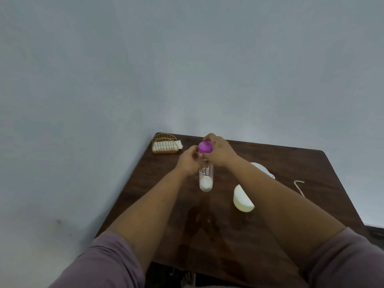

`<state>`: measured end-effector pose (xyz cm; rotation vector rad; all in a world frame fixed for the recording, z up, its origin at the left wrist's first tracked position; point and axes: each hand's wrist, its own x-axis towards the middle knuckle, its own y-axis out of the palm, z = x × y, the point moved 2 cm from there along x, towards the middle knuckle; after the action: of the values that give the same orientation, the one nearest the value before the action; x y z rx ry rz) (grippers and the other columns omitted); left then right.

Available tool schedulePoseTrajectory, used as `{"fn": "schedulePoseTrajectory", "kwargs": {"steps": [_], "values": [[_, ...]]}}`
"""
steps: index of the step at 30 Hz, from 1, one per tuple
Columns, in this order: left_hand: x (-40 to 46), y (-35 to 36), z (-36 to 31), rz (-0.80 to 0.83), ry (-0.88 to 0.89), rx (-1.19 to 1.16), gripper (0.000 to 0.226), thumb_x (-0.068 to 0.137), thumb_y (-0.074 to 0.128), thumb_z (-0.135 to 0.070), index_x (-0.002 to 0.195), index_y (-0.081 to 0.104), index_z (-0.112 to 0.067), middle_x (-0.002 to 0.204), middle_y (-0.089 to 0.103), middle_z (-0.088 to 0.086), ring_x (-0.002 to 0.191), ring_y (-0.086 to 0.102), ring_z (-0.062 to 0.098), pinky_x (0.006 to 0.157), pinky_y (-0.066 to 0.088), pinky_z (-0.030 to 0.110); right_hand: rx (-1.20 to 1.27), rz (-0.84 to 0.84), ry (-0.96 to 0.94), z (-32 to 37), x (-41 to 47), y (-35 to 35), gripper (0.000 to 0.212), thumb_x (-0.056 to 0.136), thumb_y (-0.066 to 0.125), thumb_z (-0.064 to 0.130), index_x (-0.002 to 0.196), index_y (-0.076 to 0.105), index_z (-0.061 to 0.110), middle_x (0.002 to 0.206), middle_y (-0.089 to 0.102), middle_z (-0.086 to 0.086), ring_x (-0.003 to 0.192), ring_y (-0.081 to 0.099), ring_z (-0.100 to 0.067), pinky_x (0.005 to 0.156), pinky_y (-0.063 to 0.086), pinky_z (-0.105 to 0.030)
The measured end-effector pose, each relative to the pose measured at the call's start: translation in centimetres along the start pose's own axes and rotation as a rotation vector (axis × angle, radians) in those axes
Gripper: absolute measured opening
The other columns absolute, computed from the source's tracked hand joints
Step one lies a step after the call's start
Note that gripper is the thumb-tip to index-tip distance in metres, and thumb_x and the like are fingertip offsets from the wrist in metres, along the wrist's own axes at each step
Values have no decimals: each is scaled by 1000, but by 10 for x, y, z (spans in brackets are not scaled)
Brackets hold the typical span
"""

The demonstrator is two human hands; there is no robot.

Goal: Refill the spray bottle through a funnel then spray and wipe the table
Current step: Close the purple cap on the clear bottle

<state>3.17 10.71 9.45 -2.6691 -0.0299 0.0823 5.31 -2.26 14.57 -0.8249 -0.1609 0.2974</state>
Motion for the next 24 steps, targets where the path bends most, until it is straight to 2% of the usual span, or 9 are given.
{"fn": "schedulePoseTrajectory", "kwargs": {"steps": [2, 4, 8, 13, 16, 24], "values": [[25, -11, 0, -19, 2, -13, 37, 77, 78, -15, 109, 59, -16, 96, 67, -2, 90, 65, 18, 80, 55, 33, -2, -4, -15, 0, 26, -2, 57, 80, 74, 23, 128, 46, 15, 121, 51, -13, 105, 53, -23, 83, 39, -24], [53, -23, -4, -19, 47, 17, 47, 76, 79, -17, 118, 57, -16, 104, 66, -2, 96, 64, 20, 86, 54, 36, 20, -5, -16, 0, 55, -4, 61, 78, 76, 25, 130, 44, 15, 120, 52, -11, 104, 54, -23, 84, 40, -25], [116, -43, -8, 25, 127, 33, 59, 77, 80, -18, 126, 47, -17, 116, 63, 4, 101, 64, 26, 87, 55, 38, 48, -23, -42, -4, 115, -8, 55, 80, 76, 26, 127, 49, 17, 122, 56, -8, 106, 57, -22, 92, 48, -33], [182, -53, -1, 47, 138, 97, 63, 80, 78, -20, 132, 43, -19, 127, 58, 6, 107, 59, 27, 91, 54, 39, 106, -63, -10, -14, 174, -5, 50, 83, 72, 22, 127, 49, 15, 123, 57, -5, 105, 57, -20, 84, 43, -24], [205, -51, 15, 69, 125, 109, 67, 82, 77, -19, 137, 40, -18, 132, 54, 7, 113, 57, 26, 95, 53, 38, 106, -36, 11, -25, 194, 4, 55, 79, 77, 20, 126, 50, 17, 122, 58, -3, 105, 57, -20, 85, 44, -25], [229, -43, 41, 108, 160, 194, 71, 82, 77, -23, 141, 38, -18, 133, 53, 9, 118, 54, 27, 98, 50, 40, 134, -40, 55, -49, 215, 26, 47, 83, 73, 18, 124, 50, 17, 121, 58, -3, 101, 59, -20, 81, 43, -23]]}}
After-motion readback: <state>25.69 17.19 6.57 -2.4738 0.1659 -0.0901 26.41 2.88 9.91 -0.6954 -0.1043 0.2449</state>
